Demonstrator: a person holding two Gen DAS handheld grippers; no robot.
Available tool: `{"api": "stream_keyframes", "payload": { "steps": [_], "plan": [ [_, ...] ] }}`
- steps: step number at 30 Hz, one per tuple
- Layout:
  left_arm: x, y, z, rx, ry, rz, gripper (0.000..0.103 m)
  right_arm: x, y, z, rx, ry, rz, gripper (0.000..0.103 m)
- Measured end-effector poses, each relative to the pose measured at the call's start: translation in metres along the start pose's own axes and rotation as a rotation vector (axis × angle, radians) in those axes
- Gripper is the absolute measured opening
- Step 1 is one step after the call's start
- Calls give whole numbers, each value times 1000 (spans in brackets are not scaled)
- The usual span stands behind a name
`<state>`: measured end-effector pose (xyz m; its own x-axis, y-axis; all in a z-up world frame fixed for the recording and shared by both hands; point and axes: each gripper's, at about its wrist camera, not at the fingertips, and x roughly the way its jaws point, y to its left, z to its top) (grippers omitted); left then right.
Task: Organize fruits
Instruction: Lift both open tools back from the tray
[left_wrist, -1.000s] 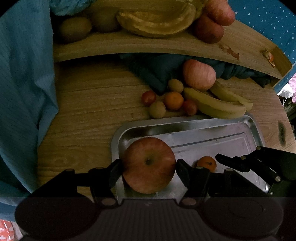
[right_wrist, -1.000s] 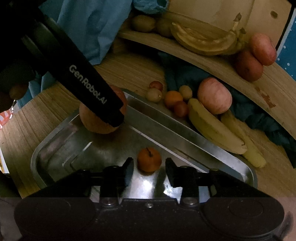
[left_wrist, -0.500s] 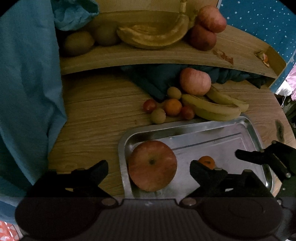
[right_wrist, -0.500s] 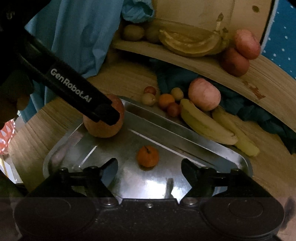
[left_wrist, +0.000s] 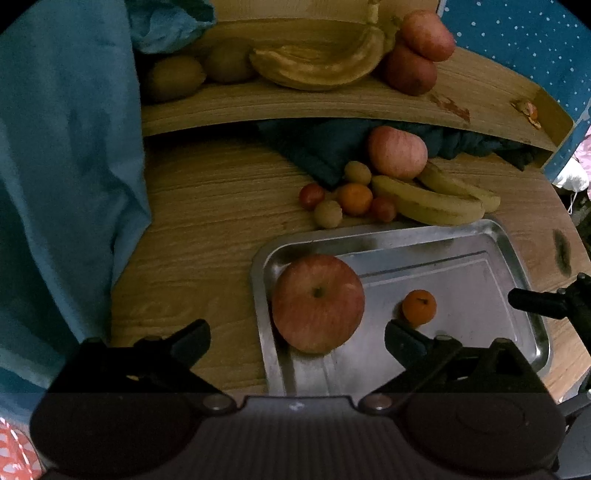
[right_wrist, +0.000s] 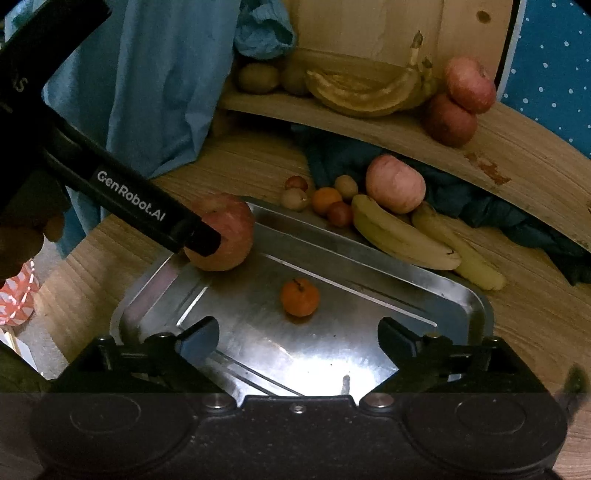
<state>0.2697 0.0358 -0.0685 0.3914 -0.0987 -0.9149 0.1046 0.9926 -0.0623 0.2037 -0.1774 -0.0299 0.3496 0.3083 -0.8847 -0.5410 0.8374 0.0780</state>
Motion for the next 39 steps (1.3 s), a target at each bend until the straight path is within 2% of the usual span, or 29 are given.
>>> {"api": "stream_keyframes", "payload": {
  "steps": [4, 12, 25, 34, 39],
  "plan": [
    [-7, -2, -5, -19, -6, 16, 102, -7, -4, -3, 5, -11, 21, 99],
    [-23, -17, -21, -60, 2, 68, 103, -33, -18, -25, 42, -23, 53, 102],
    [-45, -44, -62, -144, 29, 147, 103, -59, -36, -64, 20, -4, 75, 102],
    [-52, -62, -83, -194, 57, 168, 103, -68, -45, -87, 19, 18, 79, 102],
    [-60, -67, -88, -208, 49, 182, 103, -74, -51, -92, 46, -7, 87, 102]
  ]
}}
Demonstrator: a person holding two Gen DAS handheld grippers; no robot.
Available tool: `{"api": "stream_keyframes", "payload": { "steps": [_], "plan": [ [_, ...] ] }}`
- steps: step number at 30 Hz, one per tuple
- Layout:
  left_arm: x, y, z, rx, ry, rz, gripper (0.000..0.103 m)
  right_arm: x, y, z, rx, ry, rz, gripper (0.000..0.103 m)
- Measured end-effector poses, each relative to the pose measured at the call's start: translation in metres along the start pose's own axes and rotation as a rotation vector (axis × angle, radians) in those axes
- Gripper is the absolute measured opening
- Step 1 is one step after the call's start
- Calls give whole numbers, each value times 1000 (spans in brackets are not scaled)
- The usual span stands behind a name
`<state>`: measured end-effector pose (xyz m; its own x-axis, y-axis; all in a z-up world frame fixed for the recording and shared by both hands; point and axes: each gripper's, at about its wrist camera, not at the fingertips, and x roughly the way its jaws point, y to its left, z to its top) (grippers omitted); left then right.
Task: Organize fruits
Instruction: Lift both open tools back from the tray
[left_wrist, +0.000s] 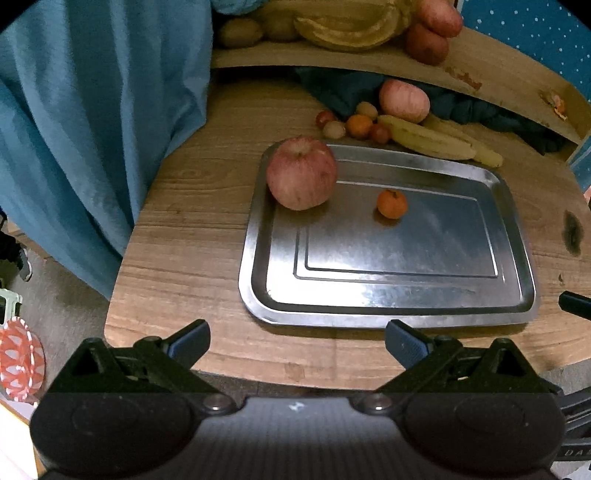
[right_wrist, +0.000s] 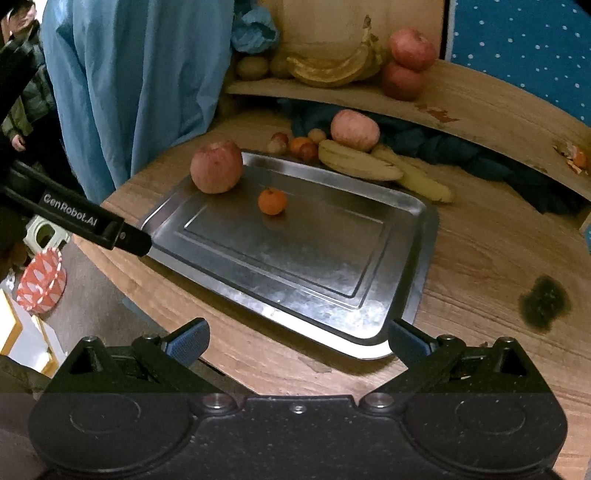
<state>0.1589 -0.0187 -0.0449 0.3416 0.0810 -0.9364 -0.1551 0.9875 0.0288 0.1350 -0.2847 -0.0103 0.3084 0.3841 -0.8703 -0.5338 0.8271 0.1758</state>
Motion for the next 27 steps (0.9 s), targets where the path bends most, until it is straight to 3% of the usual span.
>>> {"api": "stream_keyframes", "payload": {
  "steps": [8, 13, 27],
  "plan": [
    [-5, 3, -1, 5, 0, 21, 103, 2, -2, 1, 26, 18, 11, 102],
    [-5, 10, 5, -2, -35, 7, 103, 1, -8, 11, 68, -27, 5, 102],
    [16, 37, 70, 35, -97, -50, 103, 31, 10, 72, 73, -120, -97, 102]
  ]
}}
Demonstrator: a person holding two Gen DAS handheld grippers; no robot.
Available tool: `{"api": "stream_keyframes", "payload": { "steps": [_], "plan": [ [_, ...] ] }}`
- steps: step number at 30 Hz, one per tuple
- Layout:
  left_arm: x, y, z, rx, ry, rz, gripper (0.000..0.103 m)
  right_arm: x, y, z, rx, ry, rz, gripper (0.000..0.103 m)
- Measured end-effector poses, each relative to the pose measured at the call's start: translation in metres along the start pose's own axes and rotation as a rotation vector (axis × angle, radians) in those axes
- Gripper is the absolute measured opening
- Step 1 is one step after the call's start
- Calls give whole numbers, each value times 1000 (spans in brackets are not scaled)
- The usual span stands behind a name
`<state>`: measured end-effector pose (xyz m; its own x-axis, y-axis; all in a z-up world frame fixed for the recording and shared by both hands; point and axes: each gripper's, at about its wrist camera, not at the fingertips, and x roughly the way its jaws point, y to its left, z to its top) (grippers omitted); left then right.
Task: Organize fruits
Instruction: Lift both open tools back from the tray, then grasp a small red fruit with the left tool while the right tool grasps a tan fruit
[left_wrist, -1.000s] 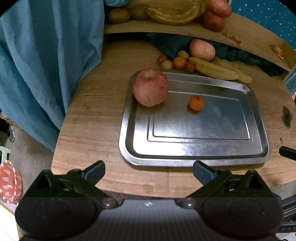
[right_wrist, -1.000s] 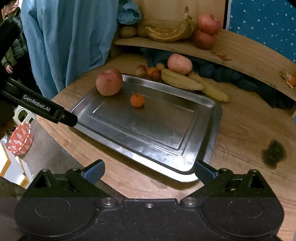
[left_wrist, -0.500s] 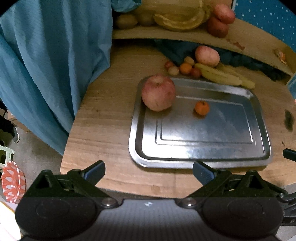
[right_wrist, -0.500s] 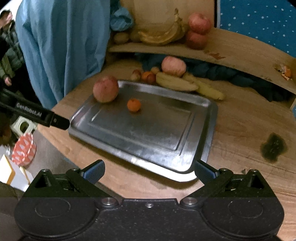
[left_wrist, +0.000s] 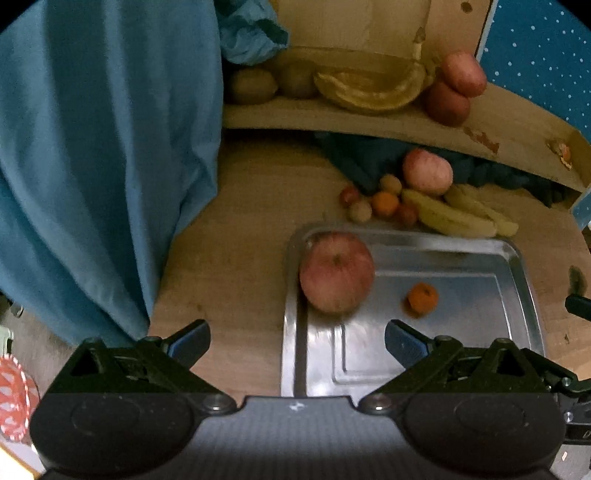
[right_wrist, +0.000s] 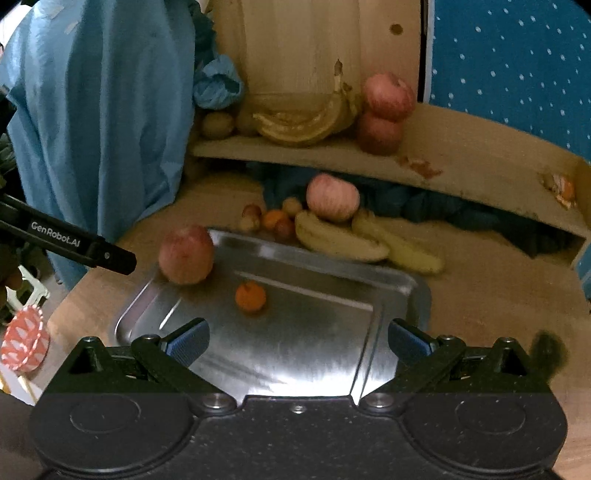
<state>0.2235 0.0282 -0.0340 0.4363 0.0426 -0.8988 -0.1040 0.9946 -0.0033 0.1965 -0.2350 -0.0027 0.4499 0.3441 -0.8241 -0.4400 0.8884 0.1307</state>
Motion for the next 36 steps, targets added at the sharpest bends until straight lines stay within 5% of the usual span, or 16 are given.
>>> {"api": "stream_keyframes", "payload": {
  "steps": [23, 36],
  "plan": [
    [108, 13, 114, 181, 76, -129, 103, 95, 51, 71, 26, 68, 8, 101],
    [148, 9, 146, 157, 175, -283, 100, 142, 63, 94, 83, 125, 59, 79]
  ]
}}
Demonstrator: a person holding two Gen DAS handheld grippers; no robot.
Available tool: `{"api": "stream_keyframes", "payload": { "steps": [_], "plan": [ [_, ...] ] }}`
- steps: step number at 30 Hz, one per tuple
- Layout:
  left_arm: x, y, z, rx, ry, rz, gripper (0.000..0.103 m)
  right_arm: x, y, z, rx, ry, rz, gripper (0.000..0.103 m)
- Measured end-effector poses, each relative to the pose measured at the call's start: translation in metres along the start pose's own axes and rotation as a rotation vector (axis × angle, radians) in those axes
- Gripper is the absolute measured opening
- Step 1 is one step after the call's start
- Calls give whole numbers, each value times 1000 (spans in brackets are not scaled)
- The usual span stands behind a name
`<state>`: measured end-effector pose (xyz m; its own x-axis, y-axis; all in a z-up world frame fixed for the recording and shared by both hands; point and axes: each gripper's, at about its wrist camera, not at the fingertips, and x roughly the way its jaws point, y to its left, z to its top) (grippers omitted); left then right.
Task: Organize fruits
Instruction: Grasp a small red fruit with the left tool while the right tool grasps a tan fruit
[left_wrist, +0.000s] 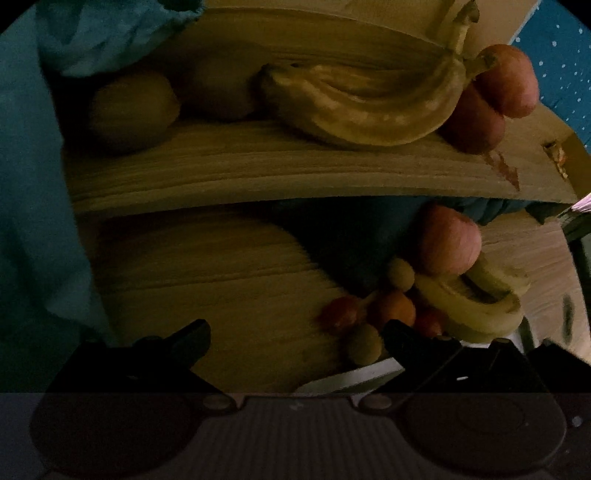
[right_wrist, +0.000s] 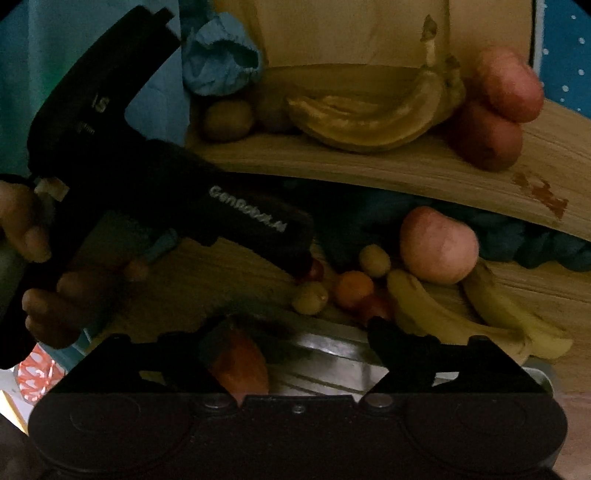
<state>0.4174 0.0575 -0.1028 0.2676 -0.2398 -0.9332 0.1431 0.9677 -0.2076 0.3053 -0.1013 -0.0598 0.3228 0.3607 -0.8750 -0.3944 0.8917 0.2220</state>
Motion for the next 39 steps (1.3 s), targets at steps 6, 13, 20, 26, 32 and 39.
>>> {"api": "stream_keyframes", "payload": {
  "steps": [6, 13, 20, 26, 32, 39],
  "plan": [
    [12, 4, 11, -22, 27, -67, 82, 14, 3, 8, 16, 15, -16, 62],
    [19, 4, 13, -29, 49, -104, 70, 31, 9, 14, 14, 49, -36, 52],
    [29, -3, 13, -12, 91, -128, 58, 42, 10, 19, 24, 87, -63, 44],
    [31, -9, 16, -12, 94, -159, 41, 46, 14, 22, 12, 96, -63, 42],
    [28, 5, 18, -39, 99, -162, 28, 47, 11, 21, 37, 91, -47, 41],
    [27, 13, 19, -47, 98, -168, 28, 51, 3, 26, 34, 90, -37, 41]
  ]
}}
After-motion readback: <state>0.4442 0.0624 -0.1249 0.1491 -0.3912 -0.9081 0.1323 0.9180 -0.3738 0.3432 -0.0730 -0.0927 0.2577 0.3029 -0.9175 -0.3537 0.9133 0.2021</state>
